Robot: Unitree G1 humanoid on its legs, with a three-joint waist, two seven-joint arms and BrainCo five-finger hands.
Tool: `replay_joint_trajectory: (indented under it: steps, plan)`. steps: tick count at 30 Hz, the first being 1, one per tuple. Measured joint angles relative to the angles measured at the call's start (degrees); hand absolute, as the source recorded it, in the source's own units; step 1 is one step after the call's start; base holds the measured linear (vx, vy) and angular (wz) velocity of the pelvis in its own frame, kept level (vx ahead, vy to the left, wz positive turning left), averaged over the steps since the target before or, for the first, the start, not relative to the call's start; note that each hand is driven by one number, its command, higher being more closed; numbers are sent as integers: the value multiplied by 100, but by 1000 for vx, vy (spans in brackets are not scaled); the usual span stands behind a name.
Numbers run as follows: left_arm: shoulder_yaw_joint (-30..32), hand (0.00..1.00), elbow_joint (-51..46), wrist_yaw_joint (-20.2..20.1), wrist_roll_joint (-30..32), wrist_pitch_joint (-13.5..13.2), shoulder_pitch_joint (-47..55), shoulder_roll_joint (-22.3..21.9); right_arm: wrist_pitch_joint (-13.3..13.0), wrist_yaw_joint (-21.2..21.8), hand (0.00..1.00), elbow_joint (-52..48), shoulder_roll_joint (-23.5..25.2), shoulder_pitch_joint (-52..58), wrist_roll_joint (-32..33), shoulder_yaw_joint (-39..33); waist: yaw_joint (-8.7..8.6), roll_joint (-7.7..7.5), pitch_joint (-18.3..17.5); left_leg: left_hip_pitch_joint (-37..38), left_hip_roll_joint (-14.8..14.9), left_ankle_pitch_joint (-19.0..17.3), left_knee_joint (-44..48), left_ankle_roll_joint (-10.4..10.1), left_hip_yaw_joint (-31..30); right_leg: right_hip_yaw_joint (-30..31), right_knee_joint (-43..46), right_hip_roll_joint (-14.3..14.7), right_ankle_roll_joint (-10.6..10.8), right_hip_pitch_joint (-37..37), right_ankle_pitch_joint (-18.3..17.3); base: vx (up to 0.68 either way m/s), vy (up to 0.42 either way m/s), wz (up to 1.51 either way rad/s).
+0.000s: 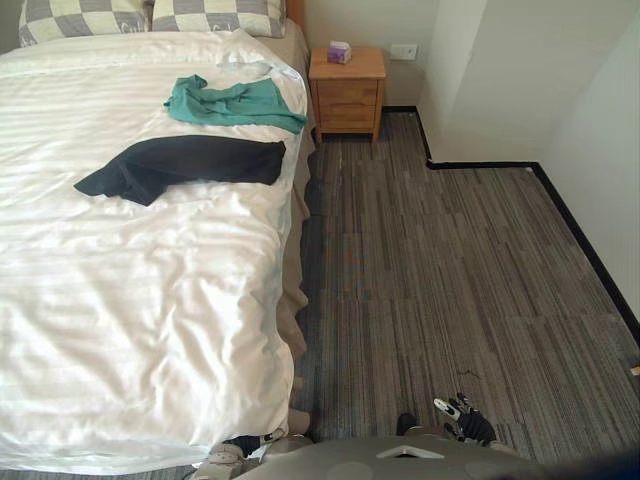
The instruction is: Tidy the bed and pick cloth on bed and put in laundry
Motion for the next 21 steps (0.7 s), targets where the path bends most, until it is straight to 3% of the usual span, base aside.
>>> replay_joint_trajectory:
  steps: [4,5,8,10,12,13,14,15,16,17,18,19,20,21]
  plan:
    - [99,0,-8,15,-568,-74,-16,-17,-5,-292,0,-73,12,-138,225,-62,20,38,225,-252,228,-394,783,2,196,67,358,-3,42,-221,10,-41,8,-28]
    - [107,0,-14,15,-773,-111,-21,-23,-17,-367,0,-205,28,-186,284,-95,20,79,365,-269,359,-521,1043,63,396,-50,634,-87,-2,-342,-274,-152,39,-51]
    - [93,0,-13,50,-1283,-135,-26,-38,-81,-423,0,-440,82,-90,402,-279,-36,227,459,-334,604,-592,1275,106,552,-718,1861,-519,-242,-657,-659,-70,20,-21]
    - [77,0,-17,64,-1560,-141,-69,-57,-168,-436,0,-456,66,53,403,-468,-13,335,482,-304,942,-464,1259,-100,562,-728,2767,-917,-393,-790,-787,-3,-120,-5]
    - [80,0,-14,192,-1701,-140,-16,-52,-223,-401,0,-446,74,37,339,-484,17,290,453,-286,1216,-305,1197,-342,704,-847,3029,-1297,-370,-787,-776,-42,-262,-38]
    - [96,0,-13,312,-1822,-138,48,-5,-257,-370,0,-423,72,-9,246,-478,34,213,404,-301,1378,-149,1108,-527,819,-1061,2967,-1503,-202,-780,-728,-54,-361,-66]
    - [128,0,-17,329,-1830,-138,90,41,-271,-325,0,-412,82,-63,202,-442,46,163,374,-313,1442,-54,1058,-629,887,-1176,2824,-1578,108,-768,-662,-45,-477,-83]
    - [194,0,-26,348,-1825,-141,161,172,-278,-267,0,-394,138,-153,195,-295,64,23,292,-339,1538,139,1010,-821,993,-1263,2343,-1556,465,-754,-314,1,-609,-94]
    - [244,0,-8,367,-1820,-140,152,257,-242,-235,0,-372,226,-217,207,-193,103,-142,242,-435,1731,263,1124,-883,978,-1304,1811,-1306,546,-598,-573,9,-656,-80]
    - [303,0,44,407,-1820,-131,53,134,-200,-228,0,-348,162,-311,208,-131,76,129,395,-457,2007,289,1254,-841,908,-1360,1686,-1035,464,-467,-524,-6,-613,-61]
    - [347,0,43,356,-1764,-147,-14,-93,-131,-233,0,-325,-23,-347,205,-47,72,322,509,-510,2096,337,1576,-752,625,-1257,1398,-726,305,-318,-458,-47,-443,-59]
    - [370,0,-26,247,-1759,-158,80,-234,-65,-222,0,-318,-165,-371,168,18,162,452,486,-488,1668,-27,1715,-920,84,-1033,1188,-682,193,-272,-391,-36,-324,-83]
    - [422,0,-98,245,-1762,-187,158,-359,-36,-194,0,-293,-210,-399,94,62,203,486,469,-455,1364,-188,1753,-933,-201,-878,1089,-658,147,-289,-365,-15,-220,-124]
    - [447,0,-259,233,-1766,-275,298,-430,-3,-92,0,-289,-240,-493,-73,243,244,512,456,-411,856,-466,1727,-833,-553,-606,854,-561,38,-318,-323,-2,-132,-124]
